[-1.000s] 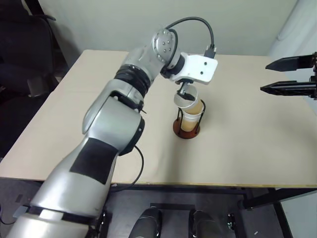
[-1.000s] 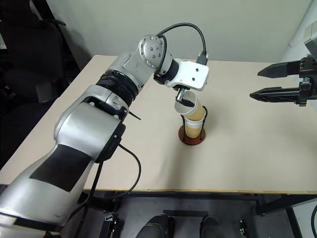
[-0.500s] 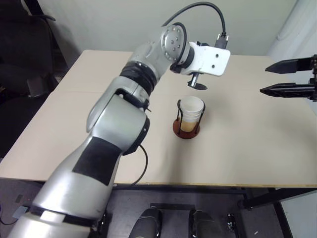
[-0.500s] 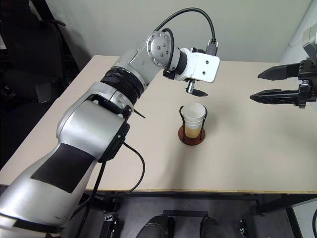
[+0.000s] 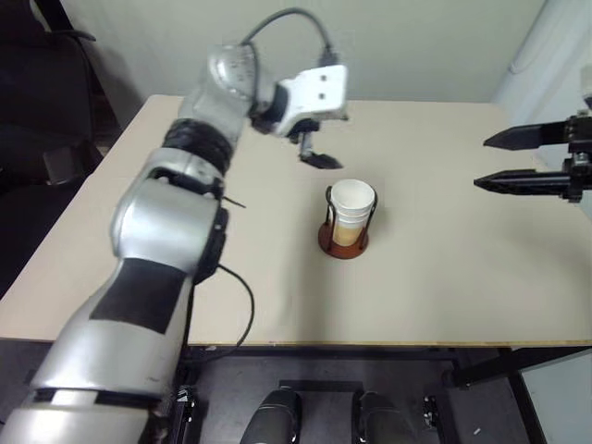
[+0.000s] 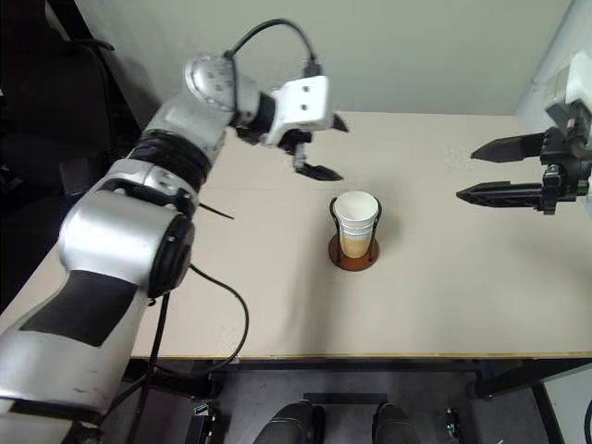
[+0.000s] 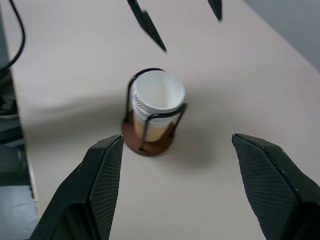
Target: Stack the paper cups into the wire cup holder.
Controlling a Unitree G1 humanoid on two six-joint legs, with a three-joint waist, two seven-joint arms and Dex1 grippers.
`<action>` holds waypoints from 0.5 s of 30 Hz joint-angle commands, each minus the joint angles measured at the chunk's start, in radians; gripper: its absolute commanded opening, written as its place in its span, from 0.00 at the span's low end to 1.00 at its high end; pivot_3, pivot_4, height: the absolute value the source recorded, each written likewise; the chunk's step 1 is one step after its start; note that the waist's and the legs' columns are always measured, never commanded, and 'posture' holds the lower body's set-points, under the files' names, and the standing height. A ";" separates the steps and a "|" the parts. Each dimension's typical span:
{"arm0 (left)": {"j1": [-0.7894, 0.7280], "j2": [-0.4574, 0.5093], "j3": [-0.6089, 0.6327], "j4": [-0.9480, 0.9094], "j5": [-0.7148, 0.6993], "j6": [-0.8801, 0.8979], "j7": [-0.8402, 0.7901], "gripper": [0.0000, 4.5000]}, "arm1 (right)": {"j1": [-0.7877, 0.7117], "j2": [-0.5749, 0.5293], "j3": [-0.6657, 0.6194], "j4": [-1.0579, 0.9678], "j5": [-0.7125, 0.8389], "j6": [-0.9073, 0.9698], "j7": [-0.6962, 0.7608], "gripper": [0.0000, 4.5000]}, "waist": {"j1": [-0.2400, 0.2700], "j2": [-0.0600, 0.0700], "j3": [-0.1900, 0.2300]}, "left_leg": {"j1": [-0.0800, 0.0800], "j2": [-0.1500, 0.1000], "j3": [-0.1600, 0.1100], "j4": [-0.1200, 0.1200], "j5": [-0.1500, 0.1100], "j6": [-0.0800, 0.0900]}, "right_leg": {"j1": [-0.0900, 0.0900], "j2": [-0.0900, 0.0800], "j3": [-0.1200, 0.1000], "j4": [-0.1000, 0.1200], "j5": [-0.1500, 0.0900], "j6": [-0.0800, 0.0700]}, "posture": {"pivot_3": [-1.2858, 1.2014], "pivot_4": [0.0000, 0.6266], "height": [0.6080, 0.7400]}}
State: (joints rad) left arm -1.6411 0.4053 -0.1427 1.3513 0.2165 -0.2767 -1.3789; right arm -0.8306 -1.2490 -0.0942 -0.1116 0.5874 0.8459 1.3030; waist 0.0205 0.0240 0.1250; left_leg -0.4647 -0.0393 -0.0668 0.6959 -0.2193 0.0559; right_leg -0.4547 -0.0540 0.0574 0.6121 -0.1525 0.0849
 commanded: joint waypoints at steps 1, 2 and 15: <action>0.012 0.074 0.102 -0.046 -0.117 0.120 -0.141 0.98 | 0.004 0.009 -0.033 -0.010 -0.008 -0.043 -0.019 0.78 | -0.003 0.000 0.000 | 0.000 0.001 -0.001 0.000 0.000 0.000 | 0.000 -0.002 0.003 -0.001 0.000 0.000 | 0.52 0.24 1.00; 0.023 0.103 0.133 -0.056 -0.150 0.176 -0.172 0.98 | 0.000 0.020 -0.026 -0.005 -0.013 -0.052 -0.026 0.78 | -0.003 0.001 0.000 | 0.000 0.001 0.000 0.001 0.000 0.000 | 0.000 0.000 0.002 0.000 0.000 0.000 | 0.52 0.24 1.00; 0.221 0.345 0.275 -0.247 -0.285 0.436 0.008 0.98 | -0.021 0.184 0.039 0.034 -0.052 -0.115 -0.066 0.78 | -0.004 0.001 0.000 | 0.004 -0.001 -0.002 -0.003 0.004 -0.002 | 0.002 0.004 -0.004 0.000 0.001 -0.006 | 0.52 0.24 1.00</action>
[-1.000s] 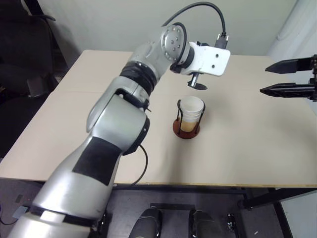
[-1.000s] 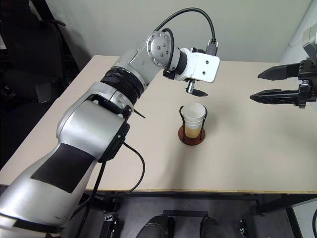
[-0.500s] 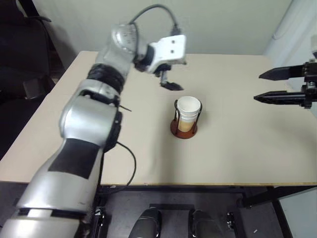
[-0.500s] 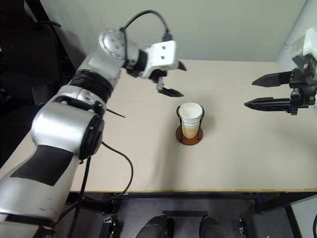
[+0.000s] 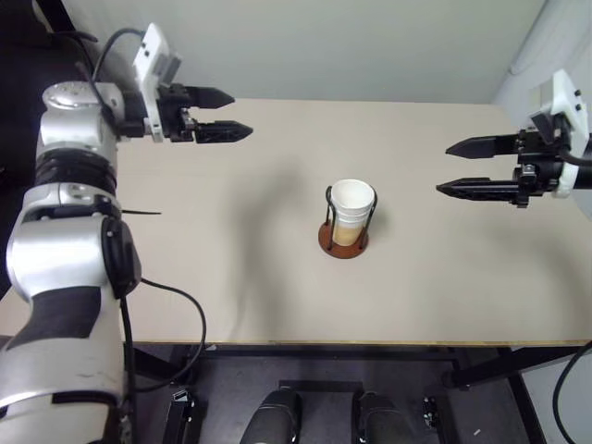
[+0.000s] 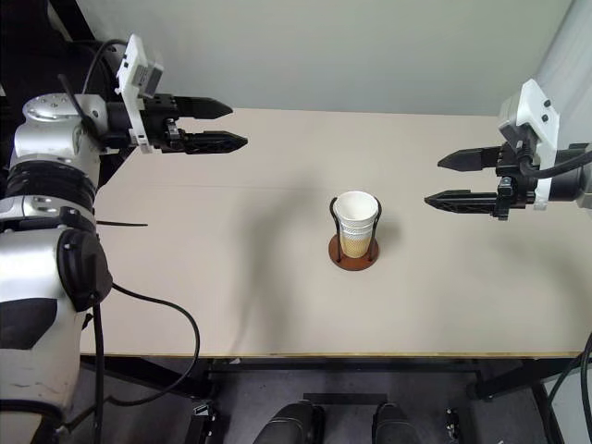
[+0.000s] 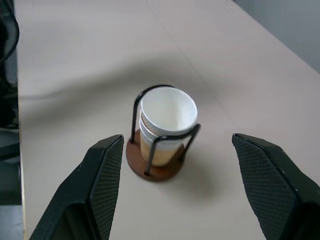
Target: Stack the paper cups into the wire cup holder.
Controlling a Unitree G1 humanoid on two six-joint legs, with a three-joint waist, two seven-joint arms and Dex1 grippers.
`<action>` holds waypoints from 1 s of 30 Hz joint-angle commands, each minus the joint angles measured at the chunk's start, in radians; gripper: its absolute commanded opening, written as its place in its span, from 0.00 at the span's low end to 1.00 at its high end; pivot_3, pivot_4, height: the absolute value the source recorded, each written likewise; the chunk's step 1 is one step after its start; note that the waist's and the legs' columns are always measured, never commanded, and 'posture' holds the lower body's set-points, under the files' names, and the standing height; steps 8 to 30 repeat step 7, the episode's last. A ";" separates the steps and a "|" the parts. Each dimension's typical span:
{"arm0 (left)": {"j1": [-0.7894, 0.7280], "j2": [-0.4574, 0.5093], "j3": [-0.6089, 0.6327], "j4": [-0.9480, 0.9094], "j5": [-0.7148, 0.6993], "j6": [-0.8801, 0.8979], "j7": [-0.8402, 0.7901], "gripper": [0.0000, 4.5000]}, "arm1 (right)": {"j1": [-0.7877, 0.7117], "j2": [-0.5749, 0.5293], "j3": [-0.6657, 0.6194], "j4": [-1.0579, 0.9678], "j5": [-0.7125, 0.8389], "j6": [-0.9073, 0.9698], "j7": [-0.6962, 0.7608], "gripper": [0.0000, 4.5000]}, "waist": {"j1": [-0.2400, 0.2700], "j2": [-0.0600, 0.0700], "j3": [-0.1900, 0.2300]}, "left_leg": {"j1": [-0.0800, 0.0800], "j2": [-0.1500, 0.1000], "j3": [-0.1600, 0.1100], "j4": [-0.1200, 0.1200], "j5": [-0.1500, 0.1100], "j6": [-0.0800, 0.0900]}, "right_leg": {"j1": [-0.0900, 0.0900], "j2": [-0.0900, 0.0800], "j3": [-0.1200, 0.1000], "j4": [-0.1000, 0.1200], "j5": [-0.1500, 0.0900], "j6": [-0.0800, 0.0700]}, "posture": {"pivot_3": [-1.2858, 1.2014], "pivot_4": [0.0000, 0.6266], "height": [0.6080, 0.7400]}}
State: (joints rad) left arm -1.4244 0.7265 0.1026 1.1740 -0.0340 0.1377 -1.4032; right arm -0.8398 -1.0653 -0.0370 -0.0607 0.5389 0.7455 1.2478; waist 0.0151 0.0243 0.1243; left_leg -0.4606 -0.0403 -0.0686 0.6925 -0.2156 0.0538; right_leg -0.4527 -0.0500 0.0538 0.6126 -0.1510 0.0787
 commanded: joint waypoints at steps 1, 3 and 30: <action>0.018 0.028 0.034 -0.084 -0.044 0.033 0.038 0.98 | -0.005 0.003 -0.020 -0.023 -0.001 -0.010 -0.014 0.78 | 0.001 0.000 0.000 | 0.000 0.001 -0.003 0.001 0.000 0.000 | 0.001 -0.004 0.004 0.000 0.000 0.000 | 0.52 0.24 1.00; 0.040 0.031 0.040 -0.112 -0.059 0.048 0.047 0.98 | 0.005 0.006 -0.025 -0.033 0.003 -0.003 -0.018 0.78 | 0.002 -0.001 0.000 | 0.000 0.000 -0.001 -0.001 0.001 -0.001 | 0.000 0.000 0.000 0.000 0.000 -0.001 | 0.52 0.24 1.00; 0.078 0.030 0.047 -0.130 -0.083 0.068 0.069 0.98 | 0.029 -0.004 -0.053 -0.061 0.012 0.017 -0.044 0.78 | 0.001 -0.002 -0.001 | 0.001 0.001 -0.002 -0.004 0.004 -0.003 | 0.000 -0.005 0.004 -0.001 0.001 -0.003 | 0.52 0.24 1.00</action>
